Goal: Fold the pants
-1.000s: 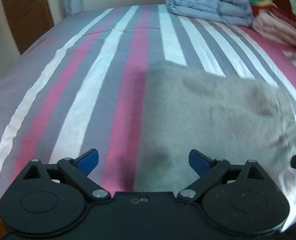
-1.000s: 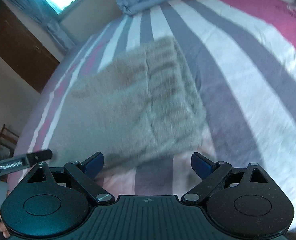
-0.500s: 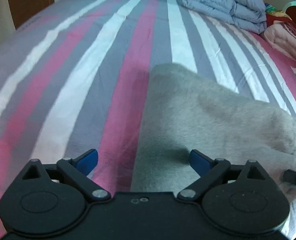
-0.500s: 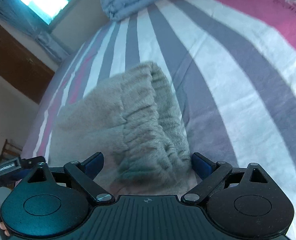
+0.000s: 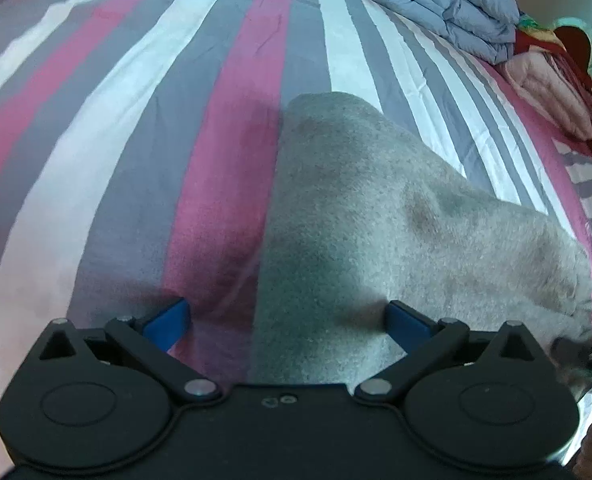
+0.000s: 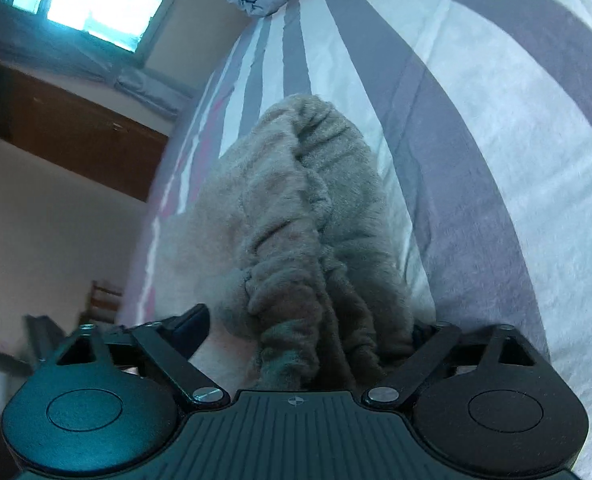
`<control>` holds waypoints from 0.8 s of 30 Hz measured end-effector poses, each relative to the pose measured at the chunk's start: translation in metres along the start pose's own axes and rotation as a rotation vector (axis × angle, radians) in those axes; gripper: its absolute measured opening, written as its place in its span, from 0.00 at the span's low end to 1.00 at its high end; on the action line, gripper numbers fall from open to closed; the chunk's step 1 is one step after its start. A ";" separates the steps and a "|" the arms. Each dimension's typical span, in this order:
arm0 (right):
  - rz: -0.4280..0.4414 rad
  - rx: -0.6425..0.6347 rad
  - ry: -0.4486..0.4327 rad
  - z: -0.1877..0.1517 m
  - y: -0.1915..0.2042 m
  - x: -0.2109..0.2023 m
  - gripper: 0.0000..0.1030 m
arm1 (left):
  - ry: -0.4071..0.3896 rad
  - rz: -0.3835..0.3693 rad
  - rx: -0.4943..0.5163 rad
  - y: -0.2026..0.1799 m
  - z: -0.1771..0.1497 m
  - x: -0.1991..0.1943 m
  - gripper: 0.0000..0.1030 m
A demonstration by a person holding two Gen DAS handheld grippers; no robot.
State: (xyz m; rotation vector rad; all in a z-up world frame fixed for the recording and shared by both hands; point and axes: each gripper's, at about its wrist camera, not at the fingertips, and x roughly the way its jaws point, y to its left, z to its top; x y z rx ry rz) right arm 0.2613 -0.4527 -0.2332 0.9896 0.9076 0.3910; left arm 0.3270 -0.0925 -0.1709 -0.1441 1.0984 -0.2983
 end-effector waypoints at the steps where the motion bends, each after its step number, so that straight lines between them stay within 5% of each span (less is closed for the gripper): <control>1: 0.004 -0.002 0.012 0.002 -0.003 -0.002 0.71 | 0.004 -0.012 0.007 0.001 0.000 0.000 0.95; 4: 0.012 -0.012 0.041 0.009 -0.017 -0.008 0.56 | 0.026 -0.038 0.044 0.003 -0.001 0.000 0.95; 9: 0.030 -0.013 0.068 0.018 -0.023 -0.010 0.61 | 0.070 -0.100 0.086 -0.001 -0.004 -0.001 0.94; 12: 0.043 -0.001 0.046 0.013 -0.028 -0.012 0.63 | 0.093 -0.217 0.120 -0.015 -0.010 0.008 0.94; 15: 0.077 -0.060 0.038 0.005 -0.020 -0.012 0.87 | 0.070 -0.248 0.119 -0.019 -0.015 0.008 0.93; 18: 0.080 -0.170 0.080 0.005 -0.012 -0.011 1.00 | 0.052 -0.377 -0.041 0.006 -0.013 0.006 0.92; 20: 0.094 -0.168 0.093 0.007 -0.015 -0.014 1.00 | 0.055 -0.410 -0.113 0.018 -0.011 0.007 0.84; 24: 0.137 -0.049 0.085 0.022 -0.028 -0.017 1.00 | 0.048 -0.335 -0.089 0.013 -0.014 0.006 0.51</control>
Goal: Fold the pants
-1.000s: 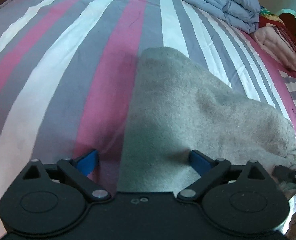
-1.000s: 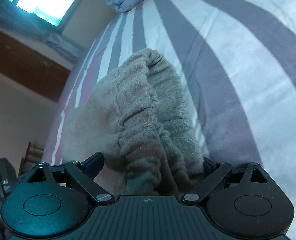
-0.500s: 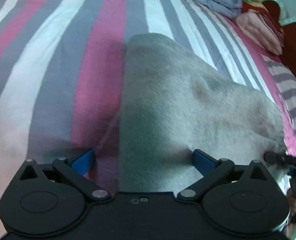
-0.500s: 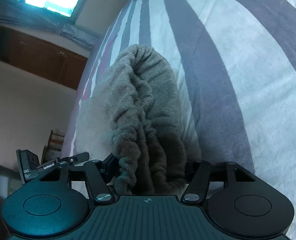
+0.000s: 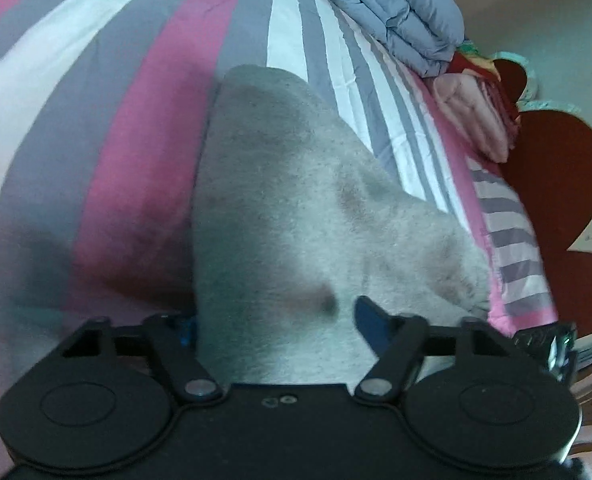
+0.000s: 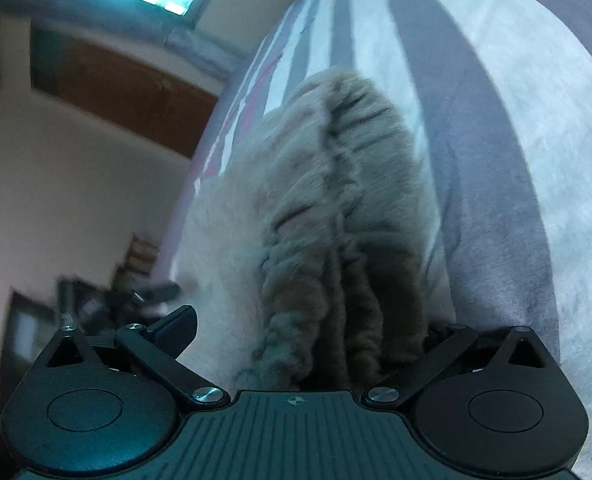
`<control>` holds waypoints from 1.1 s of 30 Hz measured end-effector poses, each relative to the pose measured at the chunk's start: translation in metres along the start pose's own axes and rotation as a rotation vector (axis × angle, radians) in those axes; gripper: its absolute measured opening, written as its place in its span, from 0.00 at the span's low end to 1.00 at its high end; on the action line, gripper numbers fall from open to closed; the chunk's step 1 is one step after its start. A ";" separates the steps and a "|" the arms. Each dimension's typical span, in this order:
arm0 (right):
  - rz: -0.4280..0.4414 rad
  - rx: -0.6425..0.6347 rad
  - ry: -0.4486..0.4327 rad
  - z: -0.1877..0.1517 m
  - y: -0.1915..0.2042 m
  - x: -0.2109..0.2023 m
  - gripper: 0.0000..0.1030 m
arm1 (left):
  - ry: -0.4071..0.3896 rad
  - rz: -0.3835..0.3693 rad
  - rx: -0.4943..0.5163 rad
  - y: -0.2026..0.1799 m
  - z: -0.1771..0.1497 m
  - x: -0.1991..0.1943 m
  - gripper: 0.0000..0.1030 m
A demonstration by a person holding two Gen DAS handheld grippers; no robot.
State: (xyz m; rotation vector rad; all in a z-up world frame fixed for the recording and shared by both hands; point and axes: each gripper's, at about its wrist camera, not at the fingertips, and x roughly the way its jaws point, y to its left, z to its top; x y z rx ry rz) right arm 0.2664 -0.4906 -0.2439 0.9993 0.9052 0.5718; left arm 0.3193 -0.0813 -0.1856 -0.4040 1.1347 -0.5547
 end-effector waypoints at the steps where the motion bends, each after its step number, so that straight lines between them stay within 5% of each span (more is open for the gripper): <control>1: -0.002 0.033 -0.021 0.001 -0.002 -0.002 1.00 | -0.003 0.021 0.007 -0.001 0.000 -0.001 0.44; 3: -0.017 0.090 -0.082 0.003 -0.007 -0.006 1.00 | -0.007 0.016 0.001 0.001 0.000 -0.006 0.38; 6: -0.097 0.013 -0.043 -0.001 0.008 0.001 0.99 | -0.022 0.024 0.000 -0.001 0.000 -0.010 0.27; 7: -0.129 -0.013 -0.018 -0.001 0.013 0.001 0.89 | -0.031 0.021 -0.005 -0.002 0.000 -0.012 0.22; 9: -0.170 0.038 -0.014 0.001 0.009 -0.006 0.50 | -0.050 0.018 -0.001 -0.008 -0.002 -0.017 0.16; 11: -0.124 0.100 -0.032 -0.001 0.004 -0.015 0.43 | -0.076 0.025 0.005 -0.013 -0.003 -0.024 0.14; 16: -0.036 -0.031 -0.102 0.008 0.050 -0.030 0.40 | -0.152 -0.025 -0.034 -0.023 0.006 -0.042 0.13; 22: 0.052 -0.168 -0.194 0.051 0.102 -0.040 0.40 | -0.300 -0.076 -0.018 -0.039 0.059 -0.074 0.13; 25: 0.072 -0.201 -0.210 0.079 0.109 -0.028 0.40 | -0.327 -0.024 0.014 -0.040 0.082 -0.070 0.13; 28: 0.030 -0.173 -0.166 0.093 0.093 0.011 0.41 | -0.259 0.114 0.022 -0.030 0.088 -0.030 0.22; 30: -0.081 -0.172 -0.115 0.094 0.078 0.047 0.47 | -0.149 0.297 0.033 -0.021 0.085 0.009 0.34; 32: -0.257 -0.128 -0.070 0.088 0.055 0.073 0.57 | -0.184 0.312 0.047 -0.022 0.076 0.009 0.42; 33: -0.276 -0.104 -0.077 0.085 0.046 0.074 0.57 | -0.200 0.324 0.054 -0.027 0.072 0.003 0.44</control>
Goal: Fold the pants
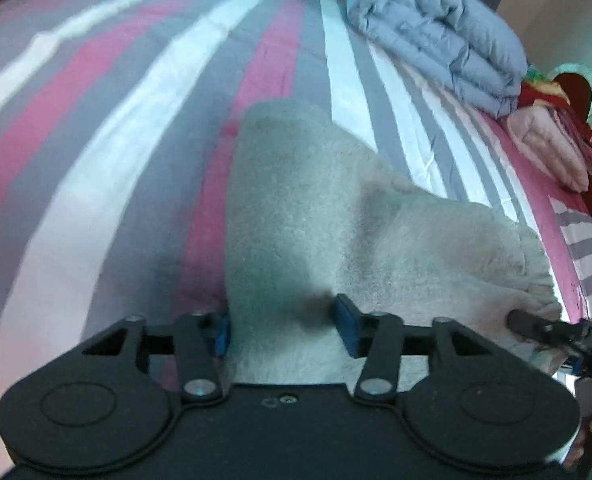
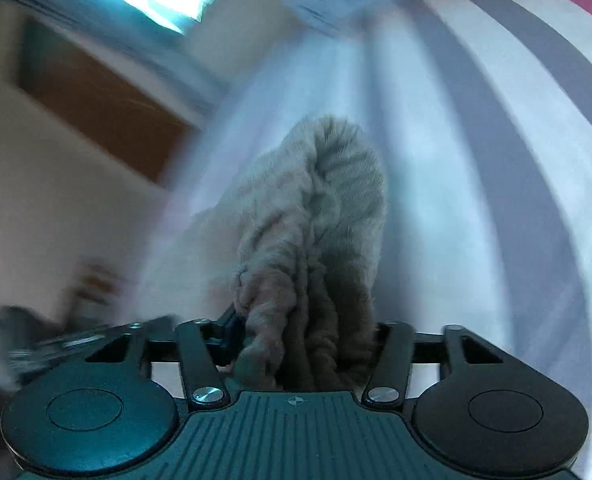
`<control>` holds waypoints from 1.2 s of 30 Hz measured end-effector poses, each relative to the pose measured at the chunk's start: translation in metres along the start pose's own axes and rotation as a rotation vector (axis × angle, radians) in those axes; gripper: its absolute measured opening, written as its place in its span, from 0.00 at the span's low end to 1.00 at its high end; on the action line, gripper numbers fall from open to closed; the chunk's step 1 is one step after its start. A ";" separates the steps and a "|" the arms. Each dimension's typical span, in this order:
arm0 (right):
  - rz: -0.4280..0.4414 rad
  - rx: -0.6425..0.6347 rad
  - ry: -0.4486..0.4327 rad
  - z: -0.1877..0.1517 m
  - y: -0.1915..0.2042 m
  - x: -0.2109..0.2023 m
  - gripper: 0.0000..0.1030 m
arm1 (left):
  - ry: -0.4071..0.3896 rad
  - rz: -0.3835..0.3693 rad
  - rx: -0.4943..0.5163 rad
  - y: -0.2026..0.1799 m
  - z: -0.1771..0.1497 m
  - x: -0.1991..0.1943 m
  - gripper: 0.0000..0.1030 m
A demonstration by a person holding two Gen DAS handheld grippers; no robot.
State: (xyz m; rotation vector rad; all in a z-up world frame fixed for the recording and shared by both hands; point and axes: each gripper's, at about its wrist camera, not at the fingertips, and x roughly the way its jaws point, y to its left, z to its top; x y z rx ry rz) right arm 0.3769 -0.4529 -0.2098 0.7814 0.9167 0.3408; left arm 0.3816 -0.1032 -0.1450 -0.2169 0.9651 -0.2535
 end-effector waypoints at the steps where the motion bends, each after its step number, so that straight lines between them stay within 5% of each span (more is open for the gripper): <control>1: 0.035 0.029 -0.031 -0.004 -0.004 -0.007 0.59 | -0.018 0.006 0.014 -0.003 -0.001 -0.009 0.48; 2: 0.038 0.035 -0.057 -0.005 -0.003 -0.014 0.61 | -0.043 0.016 0.038 -0.008 -0.003 -0.019 0.50; 4: -0.008 -0.031 -0.129 -0.007 0.010 -0.034 0.63 | -0.130 0.059 0.092 -0.018 -0.007 -0.042 0.85; 5: -0.023 -0.080 -0.175 -0.011 0.021 -0.047 0.64 | -0.183 0.076 0.118 -0.026 -0.009 -0.052 0.93; 7: -0.039 -0.179 -0.252 -0.013 0.052 -0.062 0.64 | -0.219 0.068 0.155 -0.041 -0.013 -0.061 0.94; 11: 0.013 -0.353 -0.247 -0.036 0.101 -0.056 0.64 | -0.093 0.052 0.170 -0.042 -0.035 -0.037 0.80; 14: -0.066 -0.367 -0.155 -0.057 0.097 -0.023 0.64 | -0.035 0.174 0.238 -0.039 -0.056 -0.006 0.86; 18: -0.114 -0.357 -0.127 -0.082 0.062 -0.010 0.54 | 0.015 0.099 0.068 -0.013 -0.051 0.002 0.94; 25: -0.170 -0.423 -0.125 -0.088 0.070 -0.006 0.54 | -0.032 0.131 0.138 -0.026 -0.061 -0.018 0.88; 28: -0.159 -0.423 -0.219 -0.073 0.103 -0.025 0.54 | -0.052 0.145 0.164 -0.031 -0.064 -0.029 0.87; 31: -0.208 -0.421 -0.125 -0.082 0.095 -0.009 0.55 | -0.048 0.152 0.153 -0.031 -0.068 -0.045 0.86; 36: -0.204 -0.310 -0.148 -0.077 0.091 -0.028 0.55 | -0.090 0.183 0.152 -0.038 -0.076 -0.082 0.87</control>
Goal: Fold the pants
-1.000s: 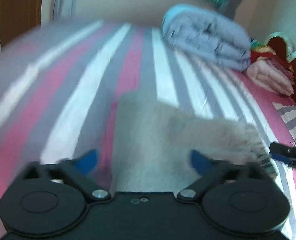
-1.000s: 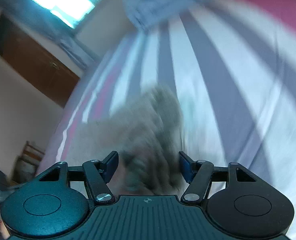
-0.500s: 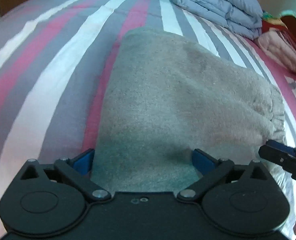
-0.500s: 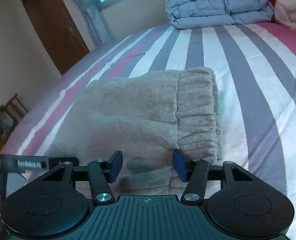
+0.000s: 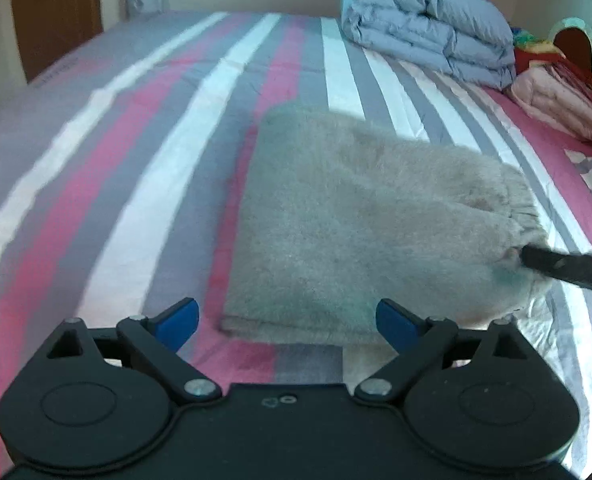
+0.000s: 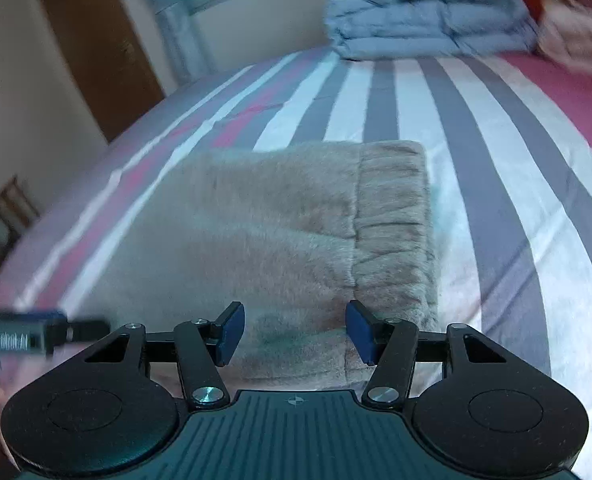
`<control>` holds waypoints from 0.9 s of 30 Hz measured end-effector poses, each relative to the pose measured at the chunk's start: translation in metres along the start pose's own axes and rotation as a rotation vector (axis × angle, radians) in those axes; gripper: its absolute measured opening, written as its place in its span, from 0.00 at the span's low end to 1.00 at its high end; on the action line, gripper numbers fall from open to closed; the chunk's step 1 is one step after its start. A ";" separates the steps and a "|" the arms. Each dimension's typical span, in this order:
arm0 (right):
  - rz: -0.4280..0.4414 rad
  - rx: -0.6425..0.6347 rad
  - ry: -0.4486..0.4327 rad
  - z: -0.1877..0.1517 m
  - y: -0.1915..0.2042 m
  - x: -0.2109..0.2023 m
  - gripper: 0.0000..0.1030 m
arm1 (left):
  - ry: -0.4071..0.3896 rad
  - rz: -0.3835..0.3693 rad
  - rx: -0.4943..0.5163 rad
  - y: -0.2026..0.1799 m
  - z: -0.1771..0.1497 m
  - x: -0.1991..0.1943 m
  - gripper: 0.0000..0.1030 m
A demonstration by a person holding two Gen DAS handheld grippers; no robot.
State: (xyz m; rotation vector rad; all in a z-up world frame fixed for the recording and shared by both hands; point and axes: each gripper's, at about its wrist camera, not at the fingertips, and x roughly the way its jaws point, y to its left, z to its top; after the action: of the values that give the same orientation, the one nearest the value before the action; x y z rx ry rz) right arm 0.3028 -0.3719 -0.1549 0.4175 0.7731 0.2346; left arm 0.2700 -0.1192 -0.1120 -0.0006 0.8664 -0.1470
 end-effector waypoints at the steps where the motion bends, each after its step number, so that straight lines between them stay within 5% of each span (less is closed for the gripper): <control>1: 0.009 0.025 -0.029 0.002 0.001 -0.013 0.61 | -0.010 -0.001 -0.002 -0.001 -0.002 -0.008 0.88; 3: 0.012 0.036 -0.078 0.001 0.005 -0.034 0.98 | -0.023 0.017 -0.003 -0.005 -0.005 -0.022 0.88; 4: 0.006 0.035 -0.089 -0.003 0.007 -0.041 1.00 | -0.028 0.022 -0.003 -0.007 -0.006 -0.027 0.88; 7: 0.012 0.034 -0.032 -0.011 0.014 -0.053 1.00 | -0.037 0.031 0.009 -0.013 -0.015 -0.045 0.88; 27: 0.133 0.079 -0.189 -0.127 0.089 -0.253 1.00 | -0.276 0.123 0.085 -0.034 -0.125 -0.236 0.94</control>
State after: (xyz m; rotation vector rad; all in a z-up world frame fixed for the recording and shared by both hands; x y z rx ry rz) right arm 0.0314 -0.3469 -0.0385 0.5589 0.5706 0.2848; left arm 0.0196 -0.1152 -0.0117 0.1090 0.5826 -0.0659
